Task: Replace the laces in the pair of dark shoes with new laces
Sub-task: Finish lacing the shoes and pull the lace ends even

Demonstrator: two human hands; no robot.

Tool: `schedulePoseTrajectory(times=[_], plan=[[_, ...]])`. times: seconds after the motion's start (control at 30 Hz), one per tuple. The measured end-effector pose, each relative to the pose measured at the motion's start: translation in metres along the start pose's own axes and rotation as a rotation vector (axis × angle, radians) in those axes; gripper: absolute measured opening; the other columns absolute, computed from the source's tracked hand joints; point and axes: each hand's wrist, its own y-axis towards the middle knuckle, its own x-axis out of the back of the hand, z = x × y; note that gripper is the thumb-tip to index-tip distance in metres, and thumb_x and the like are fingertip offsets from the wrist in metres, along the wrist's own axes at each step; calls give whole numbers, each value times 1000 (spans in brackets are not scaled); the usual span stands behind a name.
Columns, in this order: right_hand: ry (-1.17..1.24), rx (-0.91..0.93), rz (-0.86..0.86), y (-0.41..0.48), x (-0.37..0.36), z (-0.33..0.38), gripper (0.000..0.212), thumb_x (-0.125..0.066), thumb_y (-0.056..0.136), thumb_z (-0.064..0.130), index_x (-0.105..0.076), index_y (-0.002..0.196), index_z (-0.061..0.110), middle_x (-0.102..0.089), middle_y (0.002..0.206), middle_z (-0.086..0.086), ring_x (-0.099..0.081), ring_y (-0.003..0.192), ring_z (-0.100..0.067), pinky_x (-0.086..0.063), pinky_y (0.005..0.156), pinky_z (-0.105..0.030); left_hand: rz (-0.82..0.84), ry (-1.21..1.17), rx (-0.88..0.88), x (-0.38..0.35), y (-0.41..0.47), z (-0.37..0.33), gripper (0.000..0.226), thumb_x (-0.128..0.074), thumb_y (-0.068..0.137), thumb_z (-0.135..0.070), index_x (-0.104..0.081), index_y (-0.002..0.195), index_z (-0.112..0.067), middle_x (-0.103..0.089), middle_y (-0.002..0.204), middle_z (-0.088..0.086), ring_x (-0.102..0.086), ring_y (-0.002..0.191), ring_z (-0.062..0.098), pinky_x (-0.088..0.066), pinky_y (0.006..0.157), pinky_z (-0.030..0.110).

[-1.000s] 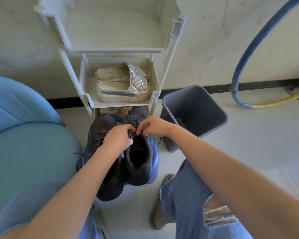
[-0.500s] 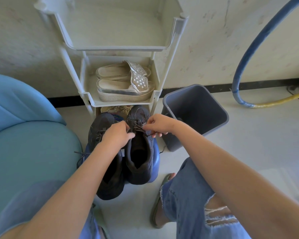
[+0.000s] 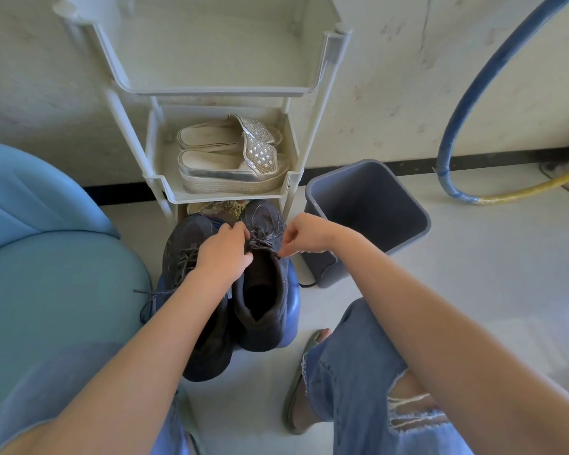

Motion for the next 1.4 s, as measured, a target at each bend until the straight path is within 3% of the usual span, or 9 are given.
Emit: schedulePoseTrajectory(times=[0.17,0.33,0.5,0.57,0.67,0.8,0.9,1.03,1.4], plan=[[-39,-12,-16,-2,4,-1,29,-69,87,27,-55,65,13,-49,62,5,-44,57,-9,-34,55,-19,21,125,68,3,-2,5,32,-55,91,-32,-57,115,-10,-62,108,9,-61,96,28,-47,74,34],[-225,-56,41,-4,-17,18,54,-63,82,59,-43,65,12,-44,58,5,-43,51,-11,-32,50,-24,31,129,88,-4,0,0,36,-58,85,-42,-63,104,-12,-65,99,8,-63,93,28,-46,70,32],[-249,-131,38,3,-30,28,18,-50,92,14,-44,76,9,-68,70,-11,-66,58,-21,-47,55,-26,74,135,99,-9,2,-3,21,-49,91,-15,-62,106,-8,-64,102,11,-62,92,32,-47,71,35],[-245,-165,70,2,-28,27,21,-44,90,3,-41,70,8,-70,69,-15,-66,60,-21,-46,54,-25,112,195,112,-11,1,-2,26,-45,90,-6,-61,111,-10,-63,103,9,-60,91,31,-45,69,35],[-207,-197,75,1,-24,21,24,-45,93,5,-46,69,6,-73,76,-16,-70,73,-22,-51,64,-26,147,224,138,-9,2,1,40,-43,90,-2,-55,125,-15,-61,113,10,-60,100,30,-43,69,34],[-171,-196,63,2,-26,11,16,-52,90,11,-53,77,3,-69,58,-7,-66,56,-17,-50,55,-24,184,197,115,-11,1,0,43,-44,89,-7,-49,132,-14,-60,112,9,-59,103,30,-45,71,34],[-164,-141,61,1,-27,4,27,-61,89,25,-55,107,5,-69,90,-9,-66,61,-20,-50,56,-26,181,175,60,-13,1,2,60,-53,89,-28,-32,144,-19,-57,123,9,-56,110,29,-49,82,36],[120,-111,129,-1,-15,-7,44,-61,85,55,-53,110,19,-64,86,7,-63,60,-6,-39,50,-20,208,115,27,-14,6,5,94,-62,80,-53,-8,152,-27,-46,139,11,-48,124,29,-46,95,39],[-73,-102,163,1,-16,-3,17,-59,86,22,-62,91,6,-67,67,2,-57,50,-9,-40,53,-21,120,80,0,-17,8,3,60,-53,90,-27,-33,145,-39,-44,140,9,-51,121,28,-49,92,37]])
